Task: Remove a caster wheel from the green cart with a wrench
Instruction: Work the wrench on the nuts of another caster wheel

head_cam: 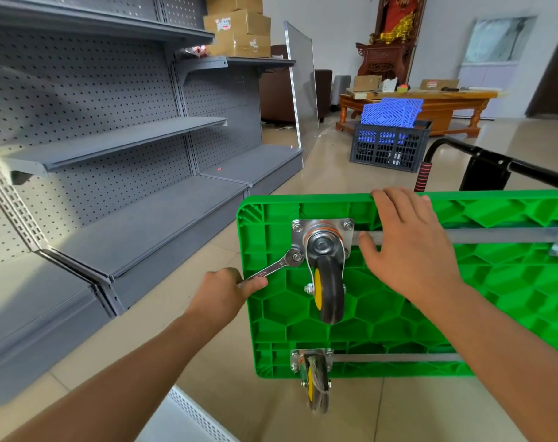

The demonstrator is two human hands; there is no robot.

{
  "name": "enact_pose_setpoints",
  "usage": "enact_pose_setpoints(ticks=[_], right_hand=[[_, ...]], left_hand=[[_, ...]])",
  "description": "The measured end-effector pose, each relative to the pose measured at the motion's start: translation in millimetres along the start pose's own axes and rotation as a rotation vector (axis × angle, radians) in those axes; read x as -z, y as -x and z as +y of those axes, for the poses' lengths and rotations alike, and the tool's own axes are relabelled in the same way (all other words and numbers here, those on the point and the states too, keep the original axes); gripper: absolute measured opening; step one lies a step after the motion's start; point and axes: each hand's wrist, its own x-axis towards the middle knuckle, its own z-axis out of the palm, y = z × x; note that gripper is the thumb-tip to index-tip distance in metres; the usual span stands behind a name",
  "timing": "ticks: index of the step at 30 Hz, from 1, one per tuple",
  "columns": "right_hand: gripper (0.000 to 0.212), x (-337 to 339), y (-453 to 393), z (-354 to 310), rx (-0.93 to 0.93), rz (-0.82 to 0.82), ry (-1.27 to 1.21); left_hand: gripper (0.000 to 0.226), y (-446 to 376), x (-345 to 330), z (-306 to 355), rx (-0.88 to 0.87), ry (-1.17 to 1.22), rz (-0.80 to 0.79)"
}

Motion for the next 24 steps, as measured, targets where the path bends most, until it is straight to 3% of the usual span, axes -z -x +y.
enact_pose_setpoints(ticks=[4, 10, 17, 24], right_hand=[[0.068, -0.1, 0.3, -0.8, 0.009, 0.003, 0.001], [0.067, 0.9, 0.1, -0.8, 0.004, 0.005, 0.001], [0.068, -0.6, -0.1, -2.8, -0.006, 0.013, 0.002], [0.068, -0.3, 1.4, -2.6, -0.005, 0.018, 0.000]], left_hand=[[0.046, -15.5, 12.1, -8.3, -0.078, -0.002, -0.079], [0.025, -20.5, 12.6, -11.1, -0.240, -0.206, -0.066], [0.029, -3.1, 0.7, 7.5, -0.092, -0.201, 0.097], [0.030, 7.7, 3.4, 18.6, -0.067, -0.373, 0.107]])
